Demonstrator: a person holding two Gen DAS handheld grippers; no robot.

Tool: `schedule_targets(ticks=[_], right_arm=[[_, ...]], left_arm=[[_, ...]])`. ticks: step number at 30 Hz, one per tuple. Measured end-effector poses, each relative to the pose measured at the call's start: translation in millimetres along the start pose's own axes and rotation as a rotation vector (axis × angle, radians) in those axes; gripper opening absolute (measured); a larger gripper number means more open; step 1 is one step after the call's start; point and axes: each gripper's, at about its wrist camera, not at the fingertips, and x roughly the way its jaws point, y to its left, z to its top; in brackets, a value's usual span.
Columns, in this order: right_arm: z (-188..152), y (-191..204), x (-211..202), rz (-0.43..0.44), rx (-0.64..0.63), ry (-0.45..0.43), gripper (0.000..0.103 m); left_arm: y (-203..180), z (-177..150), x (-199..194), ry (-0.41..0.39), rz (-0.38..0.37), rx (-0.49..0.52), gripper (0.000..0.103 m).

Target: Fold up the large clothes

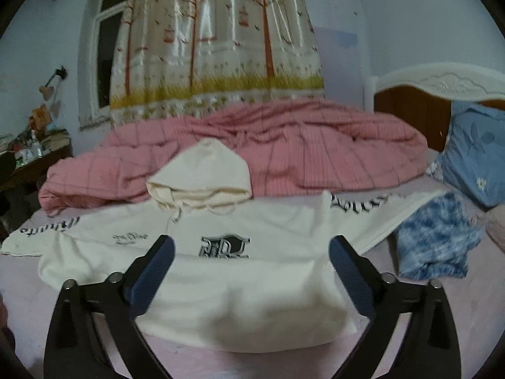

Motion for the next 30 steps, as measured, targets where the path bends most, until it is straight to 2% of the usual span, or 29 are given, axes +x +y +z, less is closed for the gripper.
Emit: schedule_targets(ticks=[5,8,10,14,17,19,20,21,22,24,26,27,30], right_arm=[[40,1,-39,0.016,-0.106,-0.094,0.103],[71,10,-59,-0.029,-0.160,-0.204,0.103],[95,17,-64,-0.061,-0.138,-0.271,0.103],[126,22,-57,-0.046,-0.027,-0.305,0.103],[119,13,-41,-0.013,0.088,-0.313,0.103],[99,9,-17,0.003,0.077,-0.284,0.103],[97,9,0,-0.013,0.052,-0.252,0.103],[99,9,21,-0.080,0.040,-0.186,0.103],[97,5,33,-0.113,0.062,-0.161,0.103],[92,-4,44,-0.053,0.111,-0.153,0.103],[91,-9,56,-0.001,0.120,-0.103,0.103],[90,-11,63,0.006,0.116,-0.080,0.103],[83,-23,76,-0.051,0.114,-0.050,0.103]], left_arm=[[6,43,-2,-0.087,0.002,-0.026,0.103],[5,64,5,-0.126,-0.002,-0.023,0.103],[6,72,8,-0.155,-0.001,-0.016,0.103],[15,60,14,-0.184,0.040,-0.015,0.103],[28,27,33,-0.137,0.005,-0.047,0.103],[31,13,62,-0.082,0.036,-0.041,0.103],[32,7,76,-0.047,0.051,-0.038,0.103],[33,0,88,-0.020,0.047,-0.046,0.103],[34,-6,97,0.001,0.032,-0.055,0.103],[33,-23,117,0.058,0.002,-0.054,0.103],[29,-37,136,0.129,0.001,-0.052,0.103],[29,-45,141,0.154,-0.002,-0.064,0.103],[33,-62,160,0.222,-0.017,-0.103,0.103]])
